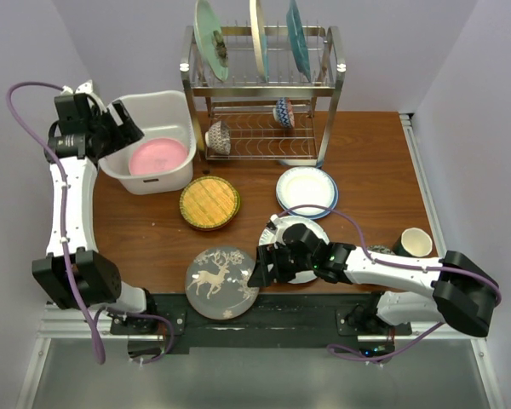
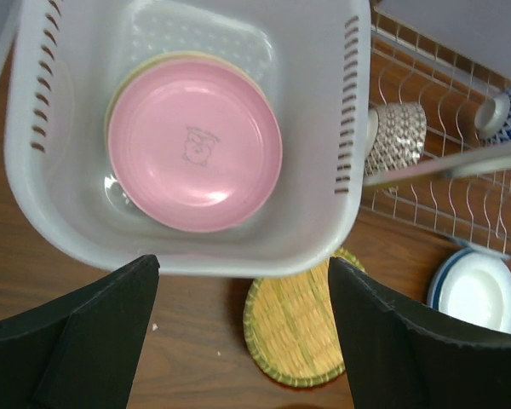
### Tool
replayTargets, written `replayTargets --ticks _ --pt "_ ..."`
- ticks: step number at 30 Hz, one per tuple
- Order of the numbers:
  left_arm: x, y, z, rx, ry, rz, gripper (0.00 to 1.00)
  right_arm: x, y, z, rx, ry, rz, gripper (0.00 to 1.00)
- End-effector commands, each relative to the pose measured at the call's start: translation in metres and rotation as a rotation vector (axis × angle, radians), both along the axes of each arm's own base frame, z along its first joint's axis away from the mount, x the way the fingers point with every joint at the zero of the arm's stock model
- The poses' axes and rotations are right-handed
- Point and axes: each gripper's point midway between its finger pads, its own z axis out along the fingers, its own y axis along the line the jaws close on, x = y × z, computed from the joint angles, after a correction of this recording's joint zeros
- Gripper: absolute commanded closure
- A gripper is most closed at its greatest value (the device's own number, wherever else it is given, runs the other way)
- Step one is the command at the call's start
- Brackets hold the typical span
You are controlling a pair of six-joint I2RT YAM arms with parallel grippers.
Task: Place the plates into the plastic bin on the countertop
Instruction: Place the plate in the plastic bin, then pick up the plate from the corner of the board.
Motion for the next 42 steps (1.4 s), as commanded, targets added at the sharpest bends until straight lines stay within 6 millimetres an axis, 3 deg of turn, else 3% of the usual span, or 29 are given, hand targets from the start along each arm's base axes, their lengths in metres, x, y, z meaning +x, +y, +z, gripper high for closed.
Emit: replayTargets --ticks 1,7,8,10,11,13,15,20,30,42 --pt "-0.023 -0.025 -0.009 -0.081 0.014 -0.066 0.14 0.002 0.010 0.024 0.085 -0.027 0.005 0.22" --pt "-0.056 -0.045 -0.025 -0.098 0.051 -0.110 0.14 0.000 0.008 0.026 0.098 -0.027 0.004 0.22" --pt "-0.065 -0.048 -0.039 -0.107 0.084 -0.115 0.14 0.001 0.008 0.027 0.100 -0.029 0.003 0.22" --pt "-0.079 -0.059 -0.044 -0.119 0.088 -0.144 0.15 -0.001 0.009 0.026 0.102 -0.019 0.003 0.22" --pt "-0.088 -0.062 -0.059 -0.131 0.122 -0.145 0.15 -0.002 0.009 0.025 0.104 -0.012 0.005 0.22" --pt "-0.104 -0.073 -0.065 -0.137 0.131 -0.166 0.15 -0.004 0.010 0.024 0.109 0.008 0.001 0.23" --pt "-0.119 -0.081 -0.083 -0.149 0.176 -0.180 0.15 -0.006 0.011 0.026 0.125 0.027 -0.002 0.23" --pt "-0.151 -0.090 -0.114 -0.161 0.247 -0.191 0.15 -0.013 0.011 0.021 0.154 0.082 -0.011 0.23" --pt "-0.183 -0.103 -0.164 -0.215 0.373 -0.233 0.15 -0.020 0.010 0.019 0.182 0.154 -0.031 0.25" --pt "-0.201 -0.113 -0.200 -0.250 0.460 -0.274 0.16 -0.034 0.006 -0.011 0.119 0.264 -0.026 0.28"
